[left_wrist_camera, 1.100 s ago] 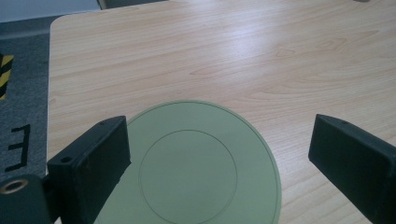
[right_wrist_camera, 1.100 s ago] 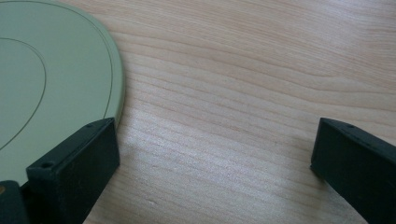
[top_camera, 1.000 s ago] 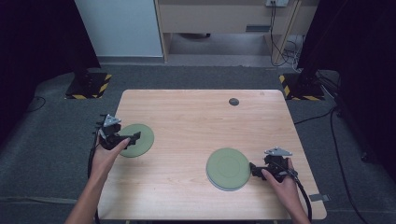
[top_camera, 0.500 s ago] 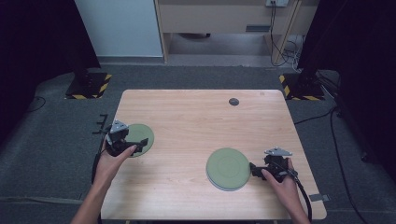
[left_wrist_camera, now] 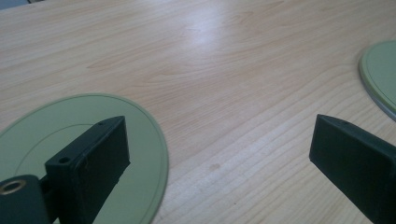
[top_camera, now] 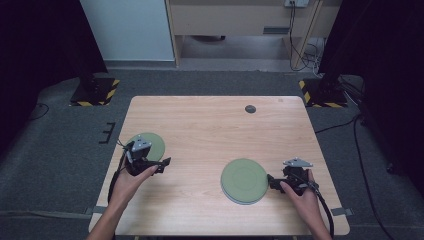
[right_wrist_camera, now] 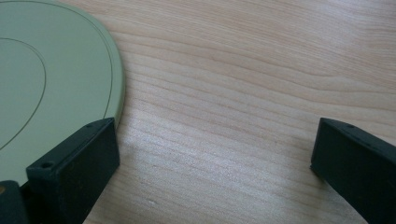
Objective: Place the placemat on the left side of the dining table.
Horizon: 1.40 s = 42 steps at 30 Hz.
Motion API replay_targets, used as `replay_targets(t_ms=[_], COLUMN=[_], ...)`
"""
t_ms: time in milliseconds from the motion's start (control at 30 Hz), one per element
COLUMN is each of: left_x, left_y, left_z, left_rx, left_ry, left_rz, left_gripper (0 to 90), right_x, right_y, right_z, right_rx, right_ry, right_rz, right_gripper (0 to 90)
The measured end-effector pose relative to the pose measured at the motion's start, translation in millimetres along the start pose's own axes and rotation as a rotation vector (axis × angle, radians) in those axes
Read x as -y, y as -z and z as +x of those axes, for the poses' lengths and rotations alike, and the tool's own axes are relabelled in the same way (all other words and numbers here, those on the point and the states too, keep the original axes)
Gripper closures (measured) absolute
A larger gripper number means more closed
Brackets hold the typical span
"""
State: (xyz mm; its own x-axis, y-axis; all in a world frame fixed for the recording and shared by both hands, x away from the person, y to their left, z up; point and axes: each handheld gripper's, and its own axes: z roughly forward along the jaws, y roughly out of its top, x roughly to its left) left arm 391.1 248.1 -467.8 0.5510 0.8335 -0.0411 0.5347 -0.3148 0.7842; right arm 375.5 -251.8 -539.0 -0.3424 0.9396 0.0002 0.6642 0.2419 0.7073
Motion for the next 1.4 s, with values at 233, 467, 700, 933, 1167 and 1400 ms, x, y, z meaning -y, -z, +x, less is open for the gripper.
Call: replay_targets(t_ms=[233,467,700,933,1167,1400], left_x=[7.6,15.5,20.2,20.7,21.0,21.7], left_y=[-4.6,-11.5,-17.7,-22.9,-27.9,-34.6], left_z=[-7.7,-14.0,-21.1,-28.9,-36.0,-48.8], left_rx=[0.012,0.019,0.028,0.042,0.058,0.085], left_ry=[-0.006,-0.012,-0.015,-0.019,-0.023,-0.032], left_rz=[0.011,0.026,0.034,0.035,0.038,0.042], left_gripper=[4.1,4.1,4.2,4.2,4.2,4.1], right_x=[0.0,0.0,0.0,0.0,0.0,0.1], right_y=[0.0,0.1,0.1,0.1,0.1,0.1], right_z=[0.1,0.0,0.0,-0.1,0.0,0.0], right_rx=[0.000,0.000,0.000,-0.001,-0.002,-0.001], right_ry=[-0.002,0.000,0.000,0.001,0.000,0.000], right_rz=[0.000,0.001,0.001,0.001,0.001,-0.001], right_gripper=[1.3,1.3,1.3,1.3,1.3,1.3])
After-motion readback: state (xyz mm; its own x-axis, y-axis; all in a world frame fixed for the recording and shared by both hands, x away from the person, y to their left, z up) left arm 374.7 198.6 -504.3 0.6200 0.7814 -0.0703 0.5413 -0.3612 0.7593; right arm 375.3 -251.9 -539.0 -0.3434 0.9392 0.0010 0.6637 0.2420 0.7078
